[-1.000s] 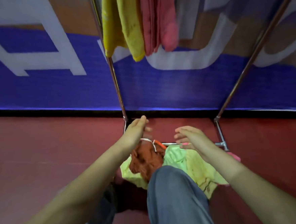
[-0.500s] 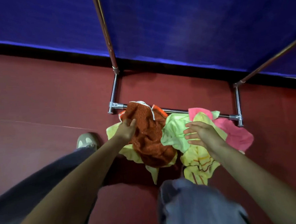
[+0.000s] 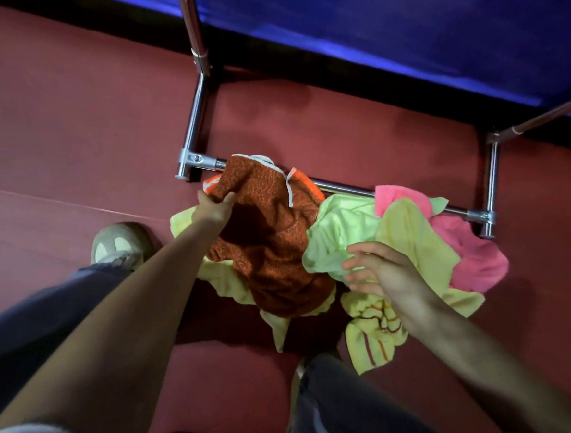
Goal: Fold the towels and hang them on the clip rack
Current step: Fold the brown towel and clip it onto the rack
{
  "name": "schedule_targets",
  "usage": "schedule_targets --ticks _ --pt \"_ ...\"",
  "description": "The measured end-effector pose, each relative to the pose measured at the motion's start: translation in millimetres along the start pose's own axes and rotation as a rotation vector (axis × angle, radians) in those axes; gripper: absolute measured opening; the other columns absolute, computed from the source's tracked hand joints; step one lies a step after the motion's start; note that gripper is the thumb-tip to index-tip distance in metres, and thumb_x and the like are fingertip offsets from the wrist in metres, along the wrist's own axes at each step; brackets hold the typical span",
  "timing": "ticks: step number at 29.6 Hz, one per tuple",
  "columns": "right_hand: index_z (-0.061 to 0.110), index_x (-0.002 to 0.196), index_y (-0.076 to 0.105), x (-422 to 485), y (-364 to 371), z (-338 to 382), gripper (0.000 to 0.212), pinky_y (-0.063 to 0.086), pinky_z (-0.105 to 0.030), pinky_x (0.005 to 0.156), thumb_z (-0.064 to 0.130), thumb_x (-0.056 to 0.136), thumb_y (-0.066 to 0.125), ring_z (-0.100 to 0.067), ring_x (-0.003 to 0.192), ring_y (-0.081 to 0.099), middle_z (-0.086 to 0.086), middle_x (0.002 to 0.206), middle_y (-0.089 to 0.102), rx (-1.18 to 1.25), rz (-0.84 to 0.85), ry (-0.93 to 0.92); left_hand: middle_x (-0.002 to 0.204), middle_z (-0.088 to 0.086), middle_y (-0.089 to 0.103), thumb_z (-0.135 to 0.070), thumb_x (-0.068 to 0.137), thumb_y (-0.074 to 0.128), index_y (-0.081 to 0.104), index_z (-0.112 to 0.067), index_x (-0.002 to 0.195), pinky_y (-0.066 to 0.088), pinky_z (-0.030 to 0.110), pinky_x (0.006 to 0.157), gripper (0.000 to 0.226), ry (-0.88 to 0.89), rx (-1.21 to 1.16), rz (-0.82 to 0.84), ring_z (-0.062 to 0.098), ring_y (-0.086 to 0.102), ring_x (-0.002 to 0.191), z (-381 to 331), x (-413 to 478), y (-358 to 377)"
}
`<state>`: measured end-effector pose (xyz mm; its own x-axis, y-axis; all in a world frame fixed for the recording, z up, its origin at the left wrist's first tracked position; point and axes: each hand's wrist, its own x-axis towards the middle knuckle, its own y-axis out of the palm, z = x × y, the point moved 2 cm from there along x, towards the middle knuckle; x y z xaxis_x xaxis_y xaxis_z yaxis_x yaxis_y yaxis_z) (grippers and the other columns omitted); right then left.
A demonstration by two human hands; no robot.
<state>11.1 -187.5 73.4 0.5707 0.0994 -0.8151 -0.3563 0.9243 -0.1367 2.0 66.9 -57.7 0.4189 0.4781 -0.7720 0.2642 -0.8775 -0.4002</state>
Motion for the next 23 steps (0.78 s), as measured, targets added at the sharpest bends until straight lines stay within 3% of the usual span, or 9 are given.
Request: schedule_targets --ticks 3,7,10,12,15,17,19,21,23 --pt "0.014 0.09 0.059 6 0 -3 0.014 0.053 -0.016 0.056 0.005 0.09 0.048 -0.017 0.065 0.06 -0.005 0.078 0.063 0.024 0.004 -0.008 0.123 0.021 0.056 -0.024 0.085 0.061 0.049 0.003 0.122 0.045 0.036 0.093 0.048 -0.044 -0.131 0.043 0.034 0.055 0.114 2 -7 4" --pt "0.016 0.087 0.061 2 4 3 0.017 0.053 -0.016 0.054 0.006 0.09 0.047 -0.017 0.066 0.06 -0.005 0.077 0.064 0.044 -0.001 -0.016 0.11 0.016 0.062 -0.024 0.08 0.066 0.055 -0.001 0.118 0.054 0.031 0.066 0.045 -0.089 -0.268 0.305 0.027 0.063 0.088 -5 -39 2" --pt "0.017 0.088 0.061 -7 5 13 0.019 0.053 -0.018 0.06 0.009 0.092 0.044 -0.014 0.068 0.061 -0.002 0.078 0.064 0.027 0.025 -0.06 0.107 0.019 0.064 -0.012 0.07 0.074 0.055 0.0 0.116 0.052 0.045 0.082 0.051 -0.029 -0.224 0.367 0.034 0.062 0.092 -15 -61 2" --pt "0.018 0.086 0.06 -20 3 22 0.021 0.052 -0.018 0.062 0.009 0.093 0.042 -0.014 0.069 0.061 -0.002 0.078 0.064 0.03 0.038 -0.096 0.101 0.014 0.063 0.0 0.07 0.071 0.056 -0.001 0.113 0.052 0.037 0.079 0.046 0.095 -0.1 0.394 0.029 0.06 0.091 -26 -83 1" --pt "0.018 0.083 0.058 -33 2 34 0.022 0.05 -0.014 0.055 0.007 0.093 0.042 -0.015 0.066 0.059 -0.002 0.076 0.062 0.025 0.034 -0.131 0.095 0.007 0.062 0.005 0.067 0.072 0.054 -0.012 0.11 0.051 0.018 0.064 0.05 0.244 0.05 0.558 0.026 0.061 0.086 -41 -108 0" --pt "0.018 0.082 0.058 -49 -5 43 0.022 0.05 -0.014 0.053 0.005 0.092 0.042 -0.014 0.064 0.058 -0.002 0.076 0.061 0.032 0.019 -0.176 0.094 0.0 0.062 0.008 0.064 0.073 0.052 -0.017 0.109 0.049 0.01 0.067 0.055 0.339 0.117 0.617 0.016 0.06 0.087 -58 -135 -8" --pt "0.018 0.081 0.058 -67 -12 54 0.023 0.05 -0.014 0.053 0.004 0.091 0.043 -0.014 0.065 0.057 -0.002 0.075 0.061 0.072 0.0 -0.228 0.094 -0.004 0.06 0.01 0.067 0.07 0.049 -0.021 0.108 0.047 0.01 0.076 0.056 0.402 0.161 0.654 0.011 0.058 0.089 -75 -163 -18" --pt "0.018 0.084 0.059 -81 -18 65 0.02 0.05 -0.015 0.057 0.004 0.091 0.045 -0.013 0.07 0.056 -0.001 0.079 0.06 0.117 -0.027 -0.281 0.097 -0.003 0.06 0.004 0.065 0.074 0.051 -0.025 0.102 0.046 0.02 0.085 0.053 0.425 0.211 0.69 0.015 0.057 0.097 -88 -192 -27" --pt "0.016 0.1 0.059 -99 -21 76 0.016 0.049 -0.02 0.076 0.009 0.092 0.047 -0.008 0.081 0.055 0.002 0.09 0.057 0.12 -0.037 -0.344 0.094 -0.007 0.06 -0.006 0.055 0.078 0.053 -0.027 0.098 0.047 0.015 0.08 0.054 0.465 0.232 0.729 0.01 0.057 0.093 -97 -223 -39"
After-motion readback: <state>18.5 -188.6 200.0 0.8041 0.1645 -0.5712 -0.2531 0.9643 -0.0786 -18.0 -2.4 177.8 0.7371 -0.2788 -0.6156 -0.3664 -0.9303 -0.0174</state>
